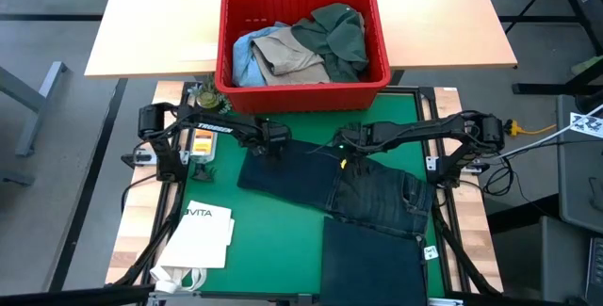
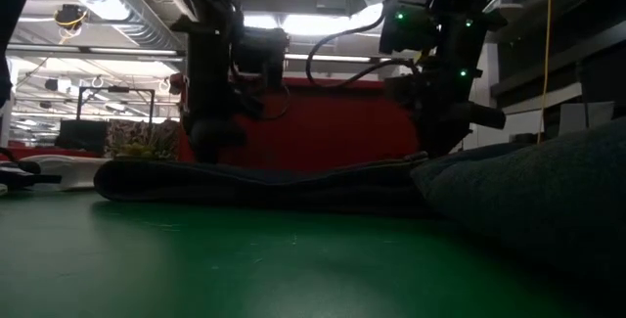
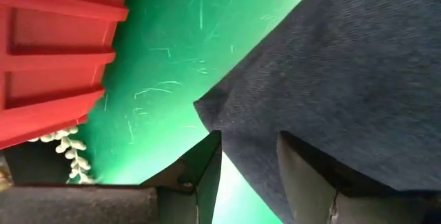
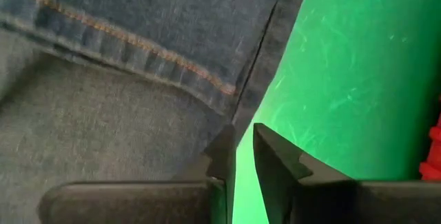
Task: Fold Laundry from Bin
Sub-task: Fold the dark blue pants
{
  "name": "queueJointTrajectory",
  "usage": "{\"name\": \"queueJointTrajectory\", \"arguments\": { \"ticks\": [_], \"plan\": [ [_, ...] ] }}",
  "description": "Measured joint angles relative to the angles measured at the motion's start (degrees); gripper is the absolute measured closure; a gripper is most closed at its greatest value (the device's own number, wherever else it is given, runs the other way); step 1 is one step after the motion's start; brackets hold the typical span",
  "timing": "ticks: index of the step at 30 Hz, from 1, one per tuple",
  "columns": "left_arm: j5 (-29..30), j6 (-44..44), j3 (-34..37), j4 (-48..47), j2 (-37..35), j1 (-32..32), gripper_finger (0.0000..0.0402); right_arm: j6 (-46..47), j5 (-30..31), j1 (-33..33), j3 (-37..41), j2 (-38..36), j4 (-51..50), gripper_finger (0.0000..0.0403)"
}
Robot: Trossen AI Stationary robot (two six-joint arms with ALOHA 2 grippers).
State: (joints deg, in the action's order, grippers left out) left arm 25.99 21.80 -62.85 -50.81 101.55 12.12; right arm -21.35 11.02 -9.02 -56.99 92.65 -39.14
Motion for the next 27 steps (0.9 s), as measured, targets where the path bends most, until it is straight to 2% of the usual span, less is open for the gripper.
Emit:
{"name": "queueJointTrajectory", "arguments": {
  "ticks": [6, 9, 16, 22, 27],
  "plan": [
    [-1.7, 1.5, 0.0, -0.1, -4.7, -2.4, 0.0265, 0.0, 0.0, 0.0, 0.0, -0.9, -1.9, 0.0349],
    [-7.2, 2.8, 0.0, 0.5, -6.6, -3.8, 0.0265, 0.0, -0.1, 0.0, 0.0, -1.3, -3.8, 0.0349],
    [-19.9, 7.9, 0.0, 2.1, -7.1, -9.4, 0.0265, 0.1, -4.7, 0.9, -0.1, -1.3, -8.0, 0.0349],
    [-20.8, 11.6, 0.0, 3.0, -7.0, -15.5, 0.0265, 0.0, -2.8, 4.6, -0.1, -1.9, -7.6, 0.0349],
    [-20.5, 17.1, 0.0, 2.6, -7.0, -19.5, 0.0265, 0.0, -2.6, 8.6, -0.1, -2.1, -0.7, 0.0349]
  ]
}}
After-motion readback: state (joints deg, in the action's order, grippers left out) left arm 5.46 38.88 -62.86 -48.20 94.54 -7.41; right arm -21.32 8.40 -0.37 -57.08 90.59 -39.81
